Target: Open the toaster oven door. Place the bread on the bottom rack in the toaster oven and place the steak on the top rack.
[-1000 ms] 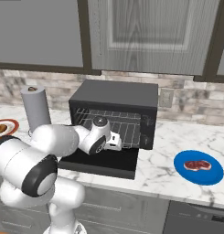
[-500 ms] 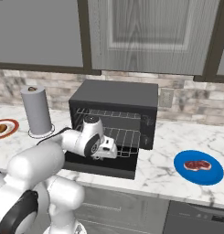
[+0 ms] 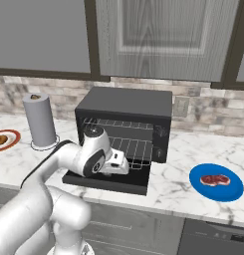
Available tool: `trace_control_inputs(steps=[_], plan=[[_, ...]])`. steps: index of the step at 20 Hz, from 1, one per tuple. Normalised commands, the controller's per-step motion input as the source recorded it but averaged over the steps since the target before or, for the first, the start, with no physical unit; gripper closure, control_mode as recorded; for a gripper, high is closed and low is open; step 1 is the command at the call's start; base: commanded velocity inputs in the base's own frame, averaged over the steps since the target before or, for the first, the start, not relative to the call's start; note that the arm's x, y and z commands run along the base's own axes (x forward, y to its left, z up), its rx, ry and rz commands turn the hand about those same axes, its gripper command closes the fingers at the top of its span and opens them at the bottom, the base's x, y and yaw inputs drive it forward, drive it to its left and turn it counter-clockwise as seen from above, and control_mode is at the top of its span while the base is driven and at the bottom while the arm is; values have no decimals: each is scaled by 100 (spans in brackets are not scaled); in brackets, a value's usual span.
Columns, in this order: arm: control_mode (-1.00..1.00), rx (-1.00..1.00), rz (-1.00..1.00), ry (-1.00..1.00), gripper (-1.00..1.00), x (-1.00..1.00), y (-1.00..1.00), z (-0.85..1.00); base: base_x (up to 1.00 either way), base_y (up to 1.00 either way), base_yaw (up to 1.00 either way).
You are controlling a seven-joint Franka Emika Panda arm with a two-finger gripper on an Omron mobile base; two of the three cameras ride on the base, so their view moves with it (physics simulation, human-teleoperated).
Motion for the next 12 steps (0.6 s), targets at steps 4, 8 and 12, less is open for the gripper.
trace_control_inputs(steps=[4,8,12], plan=[[-100,0,2,0,100,-71,-19,85,0,0,0],[-100,0,2,0,100,-32,-4,97,0,0,0],[-100,0,1,0,-100,-18,1,62,0,0,0]])
